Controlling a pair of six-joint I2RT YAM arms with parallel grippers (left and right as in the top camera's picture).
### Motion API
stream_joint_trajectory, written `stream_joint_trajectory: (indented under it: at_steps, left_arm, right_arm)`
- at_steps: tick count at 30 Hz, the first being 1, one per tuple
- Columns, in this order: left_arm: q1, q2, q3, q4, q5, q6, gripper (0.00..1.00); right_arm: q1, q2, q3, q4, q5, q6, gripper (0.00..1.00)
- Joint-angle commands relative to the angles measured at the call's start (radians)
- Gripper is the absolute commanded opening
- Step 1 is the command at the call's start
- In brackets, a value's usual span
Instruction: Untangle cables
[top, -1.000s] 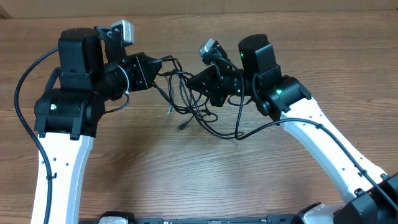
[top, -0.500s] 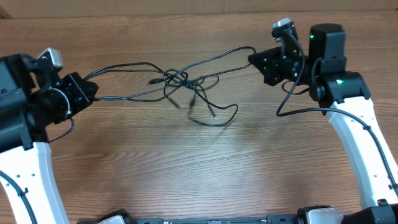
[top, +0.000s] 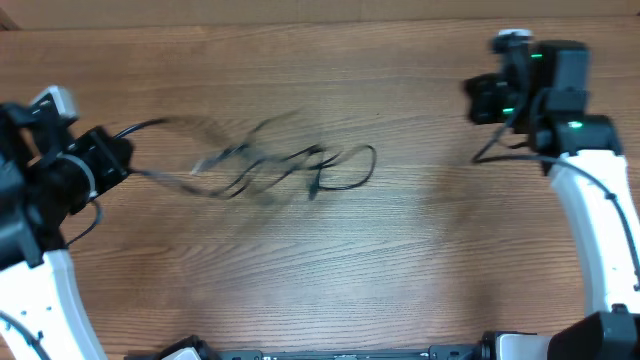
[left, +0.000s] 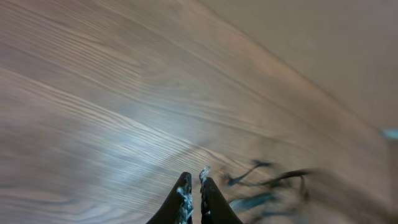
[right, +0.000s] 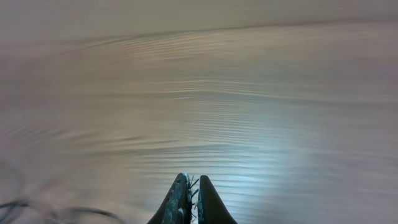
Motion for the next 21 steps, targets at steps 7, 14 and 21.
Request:
stream_joint_trajectory:
  at_steps: [7, 14, 21]
  left_arm:
    - [0.073, -0.084, 0.021, 0.005, 0.047, 0.022, 0.04]
    - [-0.116, -0.016, 0.021, 0.040, 0.105, -0.016, 0.04]
    - [-0.381, 0.068, 0.021, 0.177, 0.106, -0.112, 0.04]
  right_arm:
    - [-0.119, -0.002, 0.003, -0.009, -0.087, 0.042, 0.04]
    - [0.019, -0.002, 0.003, -0.030, -0.172, 0.042, 0.04]
    - [0.239, -0.002, 0.003, -0.058, -0.174, 0.036, 0.05]
